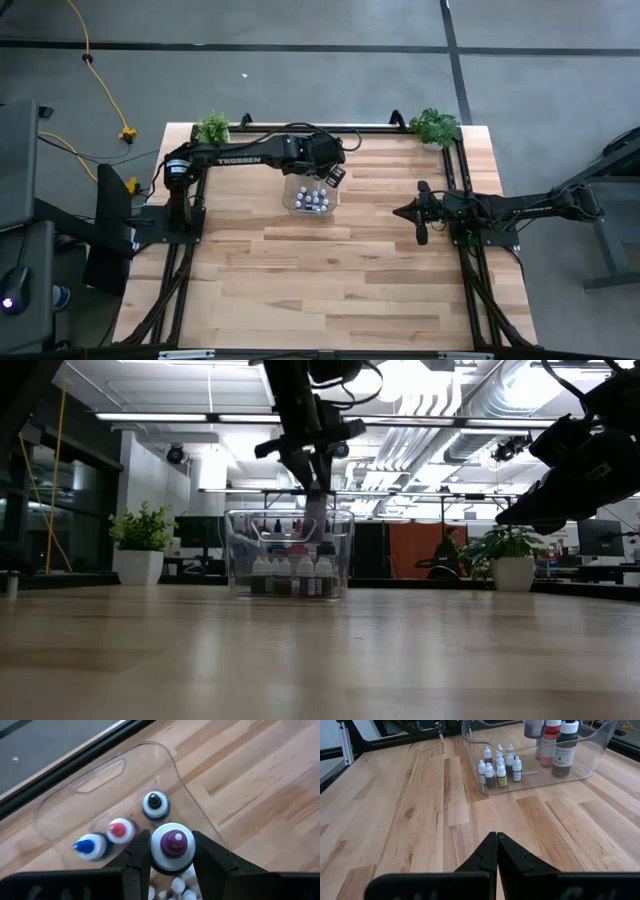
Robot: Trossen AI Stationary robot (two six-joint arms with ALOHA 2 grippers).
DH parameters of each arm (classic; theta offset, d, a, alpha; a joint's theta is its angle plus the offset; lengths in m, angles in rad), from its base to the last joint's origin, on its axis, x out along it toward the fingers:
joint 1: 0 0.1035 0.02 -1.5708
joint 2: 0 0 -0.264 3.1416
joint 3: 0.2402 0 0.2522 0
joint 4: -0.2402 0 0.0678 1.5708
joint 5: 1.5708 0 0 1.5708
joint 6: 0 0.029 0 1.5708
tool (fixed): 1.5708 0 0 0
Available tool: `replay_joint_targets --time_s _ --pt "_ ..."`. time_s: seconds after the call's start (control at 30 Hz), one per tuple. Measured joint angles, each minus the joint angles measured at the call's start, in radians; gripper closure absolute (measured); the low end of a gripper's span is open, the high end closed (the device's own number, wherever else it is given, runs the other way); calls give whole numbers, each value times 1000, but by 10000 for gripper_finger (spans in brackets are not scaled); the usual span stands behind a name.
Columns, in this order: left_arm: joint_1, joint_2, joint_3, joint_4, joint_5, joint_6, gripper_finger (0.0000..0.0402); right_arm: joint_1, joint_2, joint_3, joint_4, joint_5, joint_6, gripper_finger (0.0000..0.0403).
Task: Pick & Place food coloring
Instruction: Put the large purple food coloring into the transparent bin
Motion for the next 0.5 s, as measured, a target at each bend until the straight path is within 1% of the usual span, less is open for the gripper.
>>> replay_joint_targets --time_s 0.43,0.5 --pt "1 0 -171 254 -3 0 300 0 0 0 0 0 0 402" --pt "2 0 -187 254 -7 -1 300 0 0 0 0 0 0 402"
